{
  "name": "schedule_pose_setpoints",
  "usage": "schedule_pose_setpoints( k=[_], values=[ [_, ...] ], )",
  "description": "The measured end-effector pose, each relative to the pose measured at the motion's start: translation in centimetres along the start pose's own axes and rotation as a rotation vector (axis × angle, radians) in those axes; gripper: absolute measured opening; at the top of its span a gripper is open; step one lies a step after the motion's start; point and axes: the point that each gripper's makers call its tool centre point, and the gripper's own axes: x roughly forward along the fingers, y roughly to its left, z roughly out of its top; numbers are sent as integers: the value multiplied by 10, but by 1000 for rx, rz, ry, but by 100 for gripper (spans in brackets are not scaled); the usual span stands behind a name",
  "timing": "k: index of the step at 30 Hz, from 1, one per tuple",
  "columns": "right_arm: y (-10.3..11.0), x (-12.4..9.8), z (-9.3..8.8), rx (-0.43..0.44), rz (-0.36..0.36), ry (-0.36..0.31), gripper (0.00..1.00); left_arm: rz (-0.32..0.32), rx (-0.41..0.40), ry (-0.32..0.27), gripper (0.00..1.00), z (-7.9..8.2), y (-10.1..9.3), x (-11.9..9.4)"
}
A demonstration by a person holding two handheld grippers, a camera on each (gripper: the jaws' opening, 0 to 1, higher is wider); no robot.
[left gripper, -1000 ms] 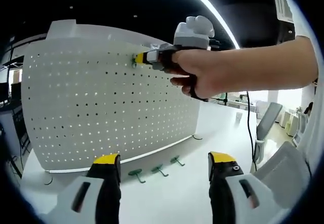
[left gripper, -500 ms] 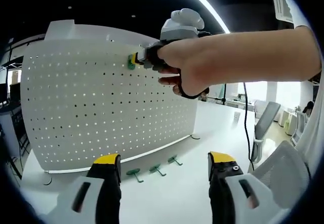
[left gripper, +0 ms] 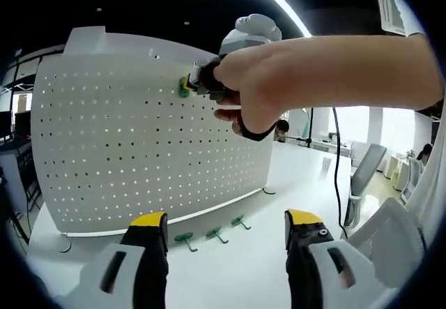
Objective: Insert the hook assembly into the mounting plate slot until the hook locks in place.
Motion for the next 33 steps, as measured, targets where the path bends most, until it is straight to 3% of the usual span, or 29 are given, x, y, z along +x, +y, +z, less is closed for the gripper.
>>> schedule_pose_setpoints(
  k=[12, 16, 21, 33],
  values=[
    [4, -2, 1, -16, 21, 20, 5, -3, -7, 7, 69, -3, -1, -1],
    [-1, 1, 1, -8, 19, 22, 1, -1, -9, 5, 68, -2, 0, -2],
    [1, 0, 1, -84, 30, 41, 1, 5, -15, 4, 68, -3, 3, -3],
    [2, 0, -2, -88, 8, 27, 0, 9, -24, 11, 67, -7, 4, -7]
  ],
)
